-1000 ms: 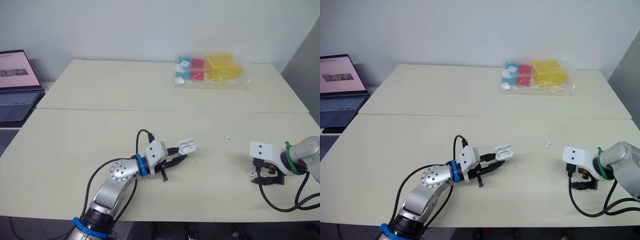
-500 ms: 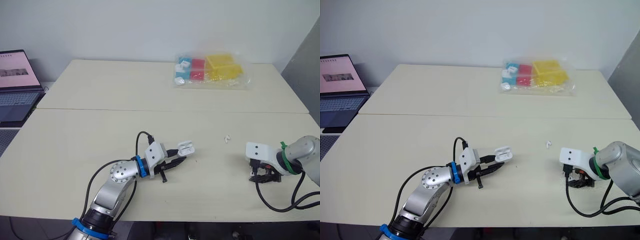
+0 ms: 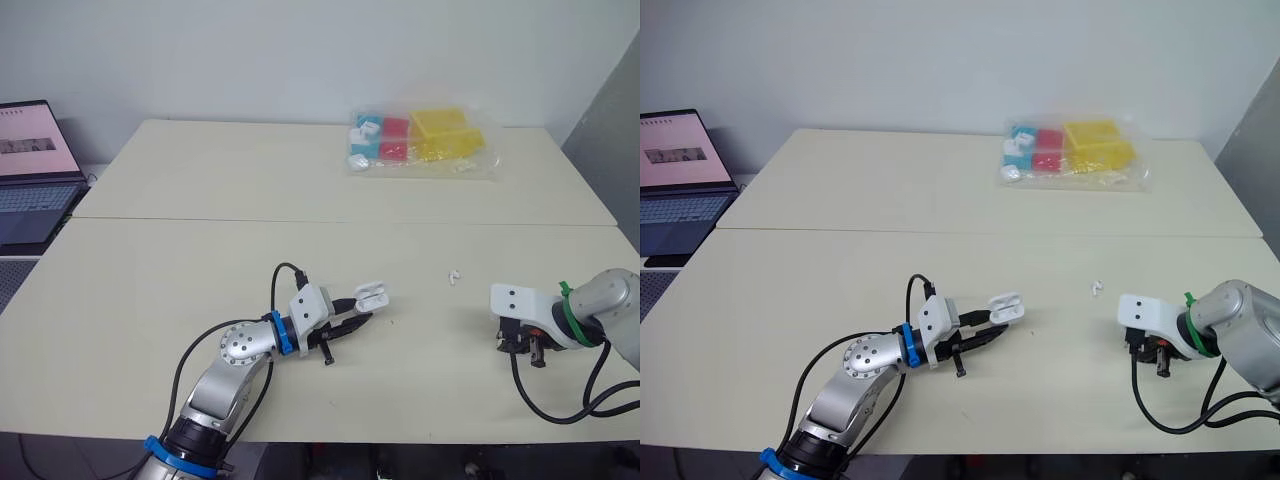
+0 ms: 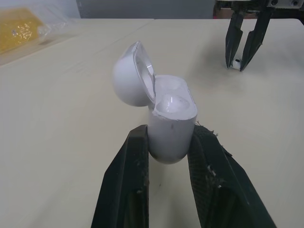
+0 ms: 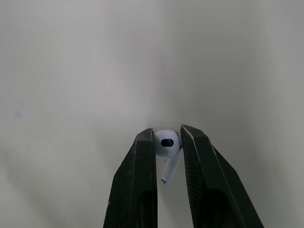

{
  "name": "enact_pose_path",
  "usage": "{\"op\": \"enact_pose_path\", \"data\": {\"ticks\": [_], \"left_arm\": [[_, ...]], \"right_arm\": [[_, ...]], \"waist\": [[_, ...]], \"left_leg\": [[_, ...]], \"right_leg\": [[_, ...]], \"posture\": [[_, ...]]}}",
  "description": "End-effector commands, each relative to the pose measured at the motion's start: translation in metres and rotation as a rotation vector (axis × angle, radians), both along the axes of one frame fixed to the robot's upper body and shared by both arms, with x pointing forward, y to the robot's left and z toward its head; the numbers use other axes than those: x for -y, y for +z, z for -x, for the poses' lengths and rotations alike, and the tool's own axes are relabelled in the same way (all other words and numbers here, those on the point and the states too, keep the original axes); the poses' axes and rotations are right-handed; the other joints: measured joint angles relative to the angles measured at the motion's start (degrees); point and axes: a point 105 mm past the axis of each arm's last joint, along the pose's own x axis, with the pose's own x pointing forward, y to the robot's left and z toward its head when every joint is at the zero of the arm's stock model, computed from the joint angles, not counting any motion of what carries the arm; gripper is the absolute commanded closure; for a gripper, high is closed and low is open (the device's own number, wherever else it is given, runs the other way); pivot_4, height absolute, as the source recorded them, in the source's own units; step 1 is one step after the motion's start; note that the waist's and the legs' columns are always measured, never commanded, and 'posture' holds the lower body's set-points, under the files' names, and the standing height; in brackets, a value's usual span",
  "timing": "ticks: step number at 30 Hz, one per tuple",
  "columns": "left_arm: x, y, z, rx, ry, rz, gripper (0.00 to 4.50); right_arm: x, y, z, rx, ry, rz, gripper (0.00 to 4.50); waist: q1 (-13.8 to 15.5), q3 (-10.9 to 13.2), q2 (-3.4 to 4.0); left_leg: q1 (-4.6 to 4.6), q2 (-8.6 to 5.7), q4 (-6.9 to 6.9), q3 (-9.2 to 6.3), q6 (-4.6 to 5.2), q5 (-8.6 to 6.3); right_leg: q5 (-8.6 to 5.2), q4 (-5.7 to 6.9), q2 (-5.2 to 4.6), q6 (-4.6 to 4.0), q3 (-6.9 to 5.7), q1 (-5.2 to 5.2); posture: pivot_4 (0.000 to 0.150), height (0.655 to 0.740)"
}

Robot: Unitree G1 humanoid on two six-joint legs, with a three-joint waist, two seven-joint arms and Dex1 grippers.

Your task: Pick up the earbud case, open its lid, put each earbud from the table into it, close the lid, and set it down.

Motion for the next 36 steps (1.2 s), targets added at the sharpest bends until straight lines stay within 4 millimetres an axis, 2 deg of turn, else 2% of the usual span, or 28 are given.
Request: {"op": "enact_pose_path", "data": {"ticks": [1,5,7,9,11,13,15,16,20,25,36], "left_arm": [[0.0,0.016,-0.003,0.056,-0.014,0.037,3.74],[0.001,0.02,-0.004,0.042,-0.023,0.062,3.74],[0.004,0.025,-0.005,0.027,-0.026,0.087,3.74],[0.006,0.03,-0.006,0.021,-0.03,0.104,3.74],[0.006,0.034,-0.009,0.02,-0.03,0.115,3.74],[0.008,0.043,-0.013,0.022,-0.03,0.142,3.74],[0.01,0.048,-0.016,0.024,-0.031,0.154,3.74],[0.009,0.049,-0.017,0.023,-0.031,0.155,3.74],[0.014,0.073,-0.025,0.039,-0.031,0.22,3.74],[0.017,0.088,-0.027,0.035,-0.034,0.261,3.74],[0.018,0.095,-0.027,0.026,-0.048,0.261,3.74]], "right_arm": [[-0.013,0.035,-0.004,0.106,0.11,-0.049,4.12],[-0.037,0.069,-0.005,0.22,0.173,-0.203,4.12],[-0.062,0.1,-0.003,0.316,0.185,-0.409,4.12],[-0.077,0.119,-0.001,0.385,0.176,-0.541,4.12],[-0.088,0.129,-0.004,0.456,0.168,-0.625,4.12],[-0.103,0.147,-0.007,0.549,0.146,-0.83,4.12],[-0.11,0.156,-0.008,0.584,0.126,-0.956,4.12],[-0.111,0.157,-0.008,0.588,0.119,-0.975,4.12],[-0.129,0.151,-0.009,0.657,0.092,-1.073,4.12],[-0.139,0.147,-0.012,0.69,0.023,-1.175,4.12],[-0.144,0.137,-0.026,0.877,0.005,-1.153,4.12]], "waist": [[0.0,0.0,0.0],[-0.02,0.0,0.0],[-0.07,0.01,-0.02],[0.0,0.0,-0.01],[0.04,0.01,-0.02],[0.06,0.0,-0.08],[0.05,-0.01,-0.06],[0.03,-0.01,-0.06],[0.03,-0.01,-0.06],[-0.1,-0.01,-0.06],[-0.45,-0.01,-0.06]], "left_leg": [[0.0,0.0,-0.01,0.0,0.0,0.0],[0.0,0.0,-0.02,0.0,0.0,0.0],[0.0,0.0,-0.01,0.0,0.0,0.0],[0.0,0.01,0.0,-0.01,0.0,0.0],[-0.04,0.01,0.01,-0.02,0.0,0.0],[-0.02,0.01,0.02,-0.04,0.0,0.0],[-0.04,-0.01,0.07,-0.05,0.0,0.0],[-0.03,0.0,0.06,-0.05,0.0,0.0],[-0.09,-0.01,0.04,-0.06,0.0,0.0],[-0.06,-0.02,0.02,-0.07,0.0,0.0],[-0.02,-0.03,0.02,-0.07,0.0,0.01]], "right_leg": [[0.0,0.0,0.0,0.0,0.0,-0.01],[0.0,-0.01,0.01,0.0,0.01,-0.02],[0.0,0.0,0.04,0.0,0.0,0.0],[0.0,0.04,0.08,0.0,0.03,0.01],[0.0,0.03,0.08,-0.01,0.0,0.04],[0.0,0.04,0.08,-0.01,-0.01,0.07],[0.01,0.1,0.08,-0.01,0.02,0.06],[0.0,0.11,0.05,-0.01,0.03,0.06],[0.0,0.04,0.02,-0.01,0.03,0.06],[0.0,0.07,0.04,0.0,0.06,0.04],[0.0,0.12,0.12,-0.01,0.05,0.04]], "posture": [[0.15,0.7345],[0.15,0.7345],[0.15,0.7345],[0.15,0.7345],[0.15,0.7345],[0.15,0.7345],[0.15,0.7345],[0.15,0.7345],[0.15,0.7345],[0.15,0.7345],[0.15,0.7345]]}}
